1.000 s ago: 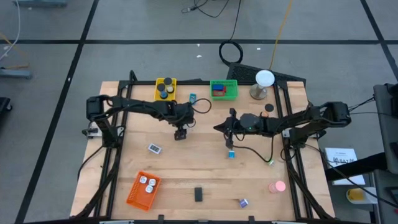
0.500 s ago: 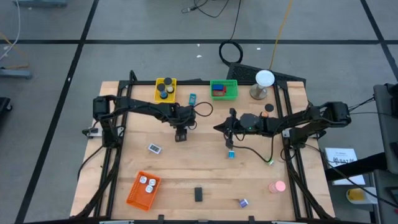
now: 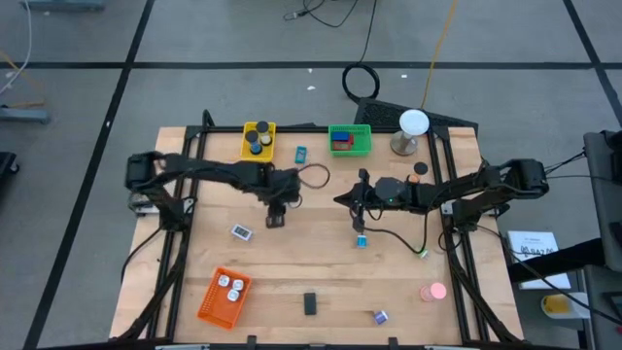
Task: Pick & Place Office items
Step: Put the top purple charger adapter into the orange bin
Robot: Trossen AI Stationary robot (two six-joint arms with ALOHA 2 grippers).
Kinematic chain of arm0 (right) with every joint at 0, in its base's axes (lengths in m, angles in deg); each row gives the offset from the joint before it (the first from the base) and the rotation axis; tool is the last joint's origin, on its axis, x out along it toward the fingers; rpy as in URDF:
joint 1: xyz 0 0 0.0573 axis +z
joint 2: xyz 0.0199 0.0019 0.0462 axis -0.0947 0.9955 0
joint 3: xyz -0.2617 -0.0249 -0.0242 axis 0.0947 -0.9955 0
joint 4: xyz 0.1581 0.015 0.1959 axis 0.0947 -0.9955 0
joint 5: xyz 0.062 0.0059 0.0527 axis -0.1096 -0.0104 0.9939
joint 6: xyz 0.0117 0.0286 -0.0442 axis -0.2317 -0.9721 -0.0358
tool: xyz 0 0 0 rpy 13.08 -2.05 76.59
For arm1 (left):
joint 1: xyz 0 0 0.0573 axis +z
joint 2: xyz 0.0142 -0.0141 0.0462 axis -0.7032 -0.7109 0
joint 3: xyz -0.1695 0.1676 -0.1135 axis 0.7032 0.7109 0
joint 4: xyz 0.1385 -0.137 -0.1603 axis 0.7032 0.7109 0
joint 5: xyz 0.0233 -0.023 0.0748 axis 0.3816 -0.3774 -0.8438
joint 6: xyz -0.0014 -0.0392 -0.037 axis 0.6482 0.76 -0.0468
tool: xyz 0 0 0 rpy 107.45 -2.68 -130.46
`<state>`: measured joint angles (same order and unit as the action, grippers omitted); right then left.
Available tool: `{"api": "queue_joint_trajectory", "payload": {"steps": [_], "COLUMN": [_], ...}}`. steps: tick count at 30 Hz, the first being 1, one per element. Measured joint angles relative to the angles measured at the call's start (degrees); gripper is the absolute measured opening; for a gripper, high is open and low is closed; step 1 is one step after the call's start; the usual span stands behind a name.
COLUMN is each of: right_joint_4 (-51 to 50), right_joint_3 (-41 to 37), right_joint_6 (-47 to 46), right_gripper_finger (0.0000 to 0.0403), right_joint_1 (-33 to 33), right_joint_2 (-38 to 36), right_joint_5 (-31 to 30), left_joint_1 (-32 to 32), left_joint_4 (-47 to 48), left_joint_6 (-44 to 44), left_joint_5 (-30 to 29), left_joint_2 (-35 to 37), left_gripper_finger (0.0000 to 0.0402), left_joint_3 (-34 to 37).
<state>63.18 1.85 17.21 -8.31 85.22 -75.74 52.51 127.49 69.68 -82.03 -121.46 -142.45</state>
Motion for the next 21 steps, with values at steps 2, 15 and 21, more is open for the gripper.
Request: {"api": "queue_joint_trajectory", "payload": {"steps": [2, 15, 21], "right_joint_4": [-0.37, -0.31, 0.06], "right_joint_3": [0.02, 0.04, 0.04], "right_joint_6": [0.03, 1.01, 0.86], "right_gripper_finger": [0.0000, 0.0000, 0.0000], "right_joint_1": [0.00, 0.00, 0.00], "right_joint_2": [0.00, 0.02, 0.00], "right_joint_5": [0.00, 0.00, 0.00], "left_joint_1": [-3.71, -43.54, -57.75], "left_joint_4": [5.09, 18.94, 17.94], "left_joint_6": [1.62, 36.64, 48.12], "left_joint_5": [-0.02, -5.42, -11.55], "left_joint_2": [4.32, 23.07, 19.87], "left_gripper_finger": [0.0134, 0.0134, 0.0134], "left_joint_3": [0.08, 0.35, 2.65]}}
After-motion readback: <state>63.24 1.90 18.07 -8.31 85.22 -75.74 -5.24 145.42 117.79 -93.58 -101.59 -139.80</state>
